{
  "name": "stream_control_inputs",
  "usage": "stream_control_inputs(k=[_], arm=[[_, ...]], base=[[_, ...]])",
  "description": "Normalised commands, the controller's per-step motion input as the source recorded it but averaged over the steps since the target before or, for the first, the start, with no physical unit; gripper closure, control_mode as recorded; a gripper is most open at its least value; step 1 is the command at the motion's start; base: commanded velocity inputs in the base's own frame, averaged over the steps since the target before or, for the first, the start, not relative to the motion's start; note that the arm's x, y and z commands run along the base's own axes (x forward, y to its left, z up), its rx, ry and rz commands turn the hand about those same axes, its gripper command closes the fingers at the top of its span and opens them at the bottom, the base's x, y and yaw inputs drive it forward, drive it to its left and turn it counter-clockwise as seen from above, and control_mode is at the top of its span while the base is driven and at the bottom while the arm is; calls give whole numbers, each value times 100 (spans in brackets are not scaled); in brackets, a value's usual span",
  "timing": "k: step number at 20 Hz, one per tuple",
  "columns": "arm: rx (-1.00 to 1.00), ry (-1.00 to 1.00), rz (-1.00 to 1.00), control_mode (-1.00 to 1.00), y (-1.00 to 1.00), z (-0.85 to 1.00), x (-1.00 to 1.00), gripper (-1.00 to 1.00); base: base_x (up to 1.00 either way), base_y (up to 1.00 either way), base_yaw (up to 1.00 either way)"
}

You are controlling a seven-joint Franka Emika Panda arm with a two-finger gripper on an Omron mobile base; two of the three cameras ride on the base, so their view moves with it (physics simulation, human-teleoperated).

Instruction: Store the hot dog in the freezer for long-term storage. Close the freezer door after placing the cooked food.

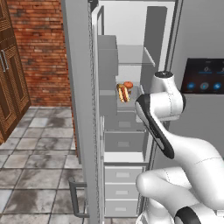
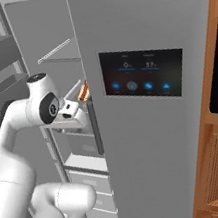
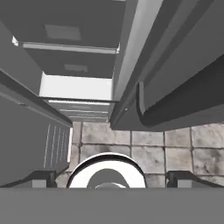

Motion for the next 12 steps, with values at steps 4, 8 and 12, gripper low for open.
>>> stream_control_inputs(k=[4, 8, 12], arm=[[0, 18, 2, -100, -6, 1, -47, -100], [0, 14, -3, -100, 20, -14, -41, -100], [1, 8, 0, -100, -1, -26, -29, -100]], base=[[0, 0, 0], [0, 0, 0], [0, 0, 0]])
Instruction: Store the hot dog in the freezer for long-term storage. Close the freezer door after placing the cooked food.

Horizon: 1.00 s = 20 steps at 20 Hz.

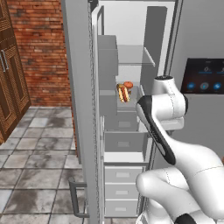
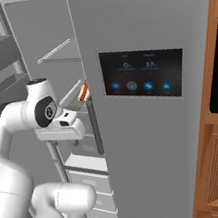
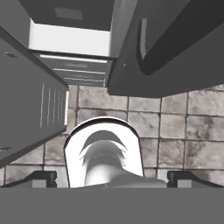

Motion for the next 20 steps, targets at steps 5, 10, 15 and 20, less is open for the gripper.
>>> stream_control_inputs(k=[5, 10, 15, 20], arm=[[1, 9, 0, -100, 0, -6, -36, -100], [10, 5, 0, -100, -2, -9, -48, -100], [2, 2, 0, -100, 0, -9, -15, -100], [0, 0, 0, -100, 0, 0, 0, -100]], base=[[0, 0, 0], [0, 0, 0], [0, 0, 0], [0, 0, 0]])
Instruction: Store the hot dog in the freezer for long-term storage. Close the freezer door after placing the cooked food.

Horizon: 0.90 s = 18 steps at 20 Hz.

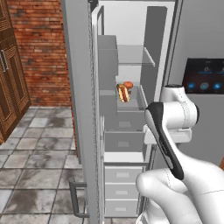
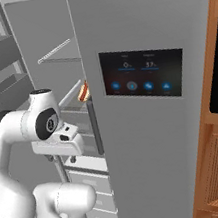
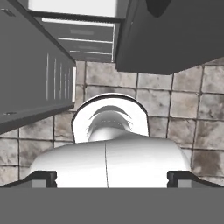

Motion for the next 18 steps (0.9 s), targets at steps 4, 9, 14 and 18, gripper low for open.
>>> stream_control_inputs(k=[4, 9, 14, 18], arm=[[0, 0, 0, -100, 0, 0, -2, -100], [0, 0, 0, 100, 0, 0, 0, -100], [0, 0, 0, 100, 0, 0, 0, -100], [0, 0, 0, 100, 0, 0, 0, -100]], base=[[0, 0, 0], [-28, 0, 0], [-47, -1, -7], [-30, 23, -27]])
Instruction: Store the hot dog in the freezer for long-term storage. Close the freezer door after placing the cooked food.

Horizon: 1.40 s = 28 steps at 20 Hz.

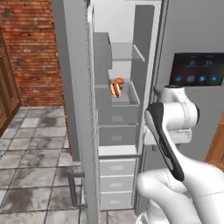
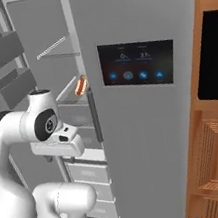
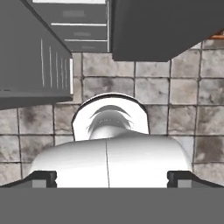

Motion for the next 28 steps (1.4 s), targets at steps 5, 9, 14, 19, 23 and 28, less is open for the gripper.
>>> stream_control_inputs(k=[5, 9, 14, 19, 23, 28], arm=[[0, 0, 0, 100, 0, 0, 0, -100], [0, 0, 0, 100, 0, 0, 0, -100], [0, 0, 0, 100, 0, 0, 0, -100], [0, 0, 0, 100, 0, 0, 0, -100], [0, 0, 0, 100, 0, 0, 0, -100], [0, 0, 0, 100, 0, 0, 0, -100]], base=[[-21, 26, -36], [-22, 46, -30], [-28, 40, -18], [-49, 9, -4], [-52, 0, 0], [-71, 0, 0]])
